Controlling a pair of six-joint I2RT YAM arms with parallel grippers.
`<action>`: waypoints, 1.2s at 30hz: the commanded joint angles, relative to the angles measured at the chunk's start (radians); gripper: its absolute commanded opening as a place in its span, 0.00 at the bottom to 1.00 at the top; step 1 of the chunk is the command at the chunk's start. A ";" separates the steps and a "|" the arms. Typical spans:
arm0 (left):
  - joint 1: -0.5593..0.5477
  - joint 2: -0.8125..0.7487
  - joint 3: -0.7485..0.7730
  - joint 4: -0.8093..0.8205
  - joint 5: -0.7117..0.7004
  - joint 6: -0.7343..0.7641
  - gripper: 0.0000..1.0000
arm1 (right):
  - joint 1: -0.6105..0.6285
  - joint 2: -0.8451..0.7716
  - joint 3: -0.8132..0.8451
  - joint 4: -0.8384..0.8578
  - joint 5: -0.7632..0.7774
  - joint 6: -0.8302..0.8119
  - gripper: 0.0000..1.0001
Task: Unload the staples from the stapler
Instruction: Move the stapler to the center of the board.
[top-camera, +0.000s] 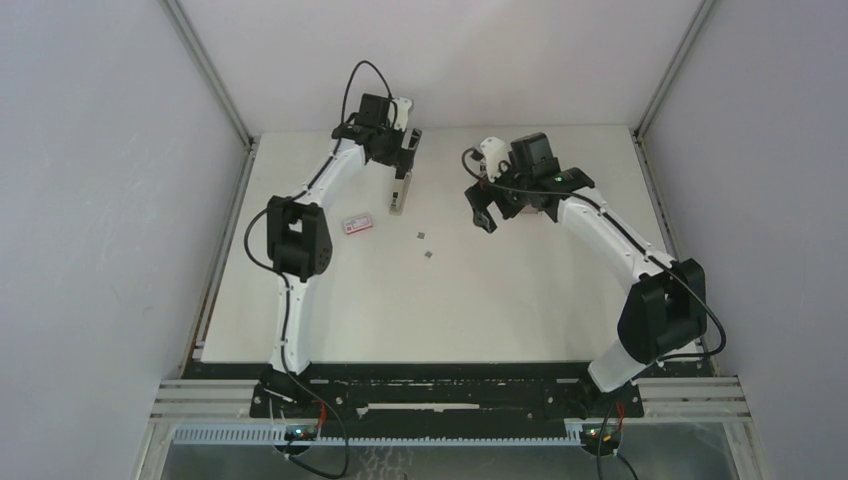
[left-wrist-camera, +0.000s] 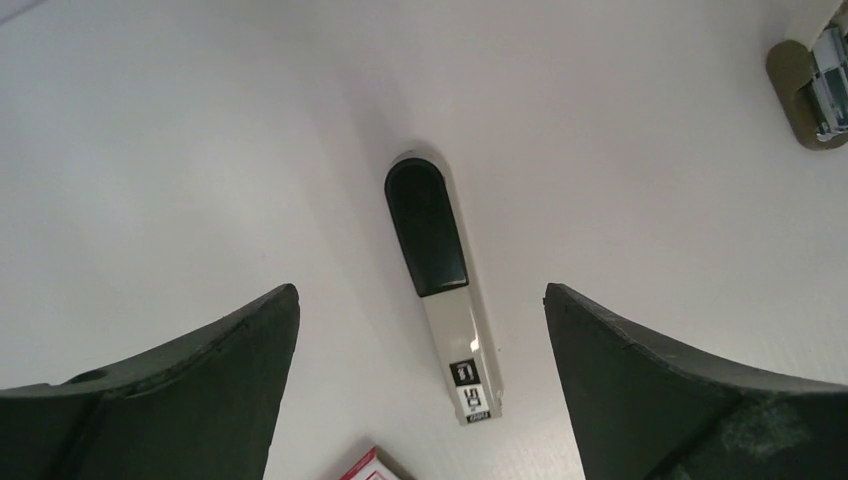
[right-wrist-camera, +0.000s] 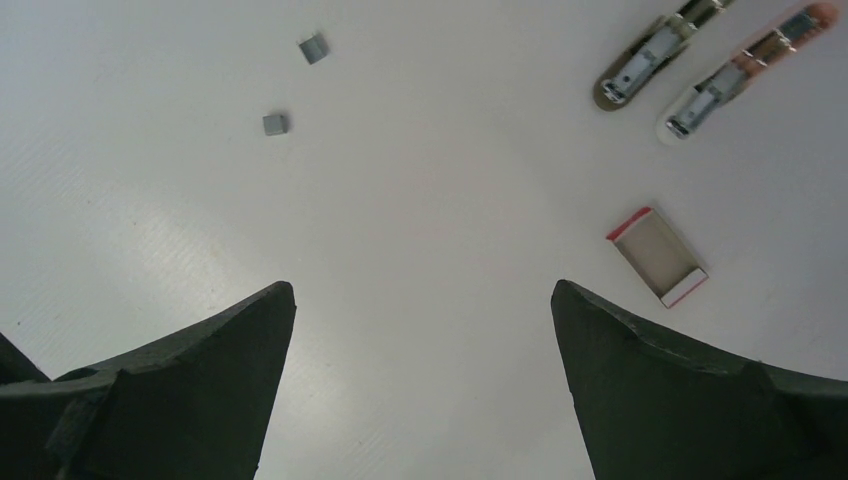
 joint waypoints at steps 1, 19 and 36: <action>-0.005 0.071 0.117 -0.029 0.031 -0.056 0.96 | -0.089 -0.072 -0.006 0.036 -0.098 0.043 1.00; -0.031 0.174 0.178 -0.017 -0.049 -0.118 0.76 | -0.107 -0.127 -0.014 0.043 -0.122 0.041 1.00; -0.047 0.191 0.188 -0.036 -0.094 -0.117 0.33 | -0.106 -0.137 -0.022 0.051 -0.132 0.038 1.00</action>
